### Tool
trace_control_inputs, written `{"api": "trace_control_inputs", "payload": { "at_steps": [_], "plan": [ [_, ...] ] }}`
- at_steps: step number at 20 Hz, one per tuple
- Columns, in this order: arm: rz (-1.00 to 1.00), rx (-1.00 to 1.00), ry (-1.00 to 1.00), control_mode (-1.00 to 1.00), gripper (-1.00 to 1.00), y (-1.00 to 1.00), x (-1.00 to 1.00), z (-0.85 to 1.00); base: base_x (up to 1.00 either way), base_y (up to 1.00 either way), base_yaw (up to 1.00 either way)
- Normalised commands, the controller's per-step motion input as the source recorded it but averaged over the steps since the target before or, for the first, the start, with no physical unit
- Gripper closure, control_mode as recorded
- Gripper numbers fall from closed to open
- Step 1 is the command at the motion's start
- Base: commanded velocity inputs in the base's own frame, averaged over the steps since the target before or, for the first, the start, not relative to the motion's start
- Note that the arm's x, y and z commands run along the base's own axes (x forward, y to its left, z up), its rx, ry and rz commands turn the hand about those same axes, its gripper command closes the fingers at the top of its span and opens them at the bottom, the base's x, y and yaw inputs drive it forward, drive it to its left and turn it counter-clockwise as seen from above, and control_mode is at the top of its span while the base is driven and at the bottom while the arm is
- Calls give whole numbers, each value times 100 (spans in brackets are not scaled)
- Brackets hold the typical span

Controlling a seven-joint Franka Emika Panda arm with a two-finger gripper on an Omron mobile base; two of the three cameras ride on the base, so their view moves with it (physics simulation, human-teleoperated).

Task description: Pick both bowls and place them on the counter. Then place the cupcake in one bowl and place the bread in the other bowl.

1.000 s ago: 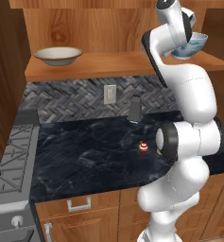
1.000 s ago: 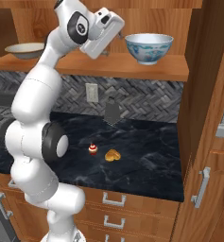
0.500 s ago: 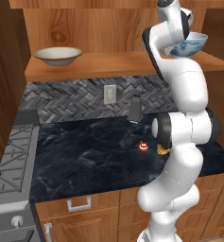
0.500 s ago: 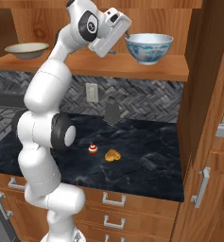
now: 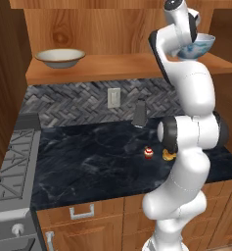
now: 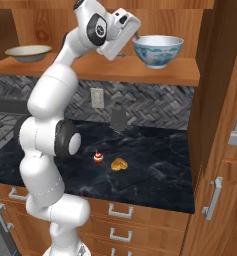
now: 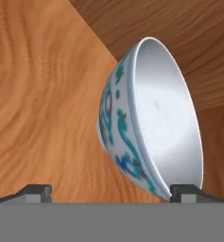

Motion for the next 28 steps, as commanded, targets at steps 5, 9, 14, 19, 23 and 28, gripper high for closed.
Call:
{"api": "trace_control_inputs", "payload": {
  "at_steps": [5, 9, 14, 19, 23, 28],
  "plan": [
    [3, 0, 7, -100, -100, -26, 42, 0, 0, 0, 0],
    [2, 0, 10, -100, -100, -15, 40, 0, 0, 0, 0],
    [1, 0, 10, -100, -100, -19, 28, -1, 0, 0, 0],
    [1, 0, 10, -100, -100, -17, 15, -2, 0, 0, 0],
    [2, 0, 6, -100, -100, -18, 8, 0, 0, 0, 0],
    [3, 0, 7, -100, -100, -20, 5, 0, 0, 0, 0]
  ]
}}
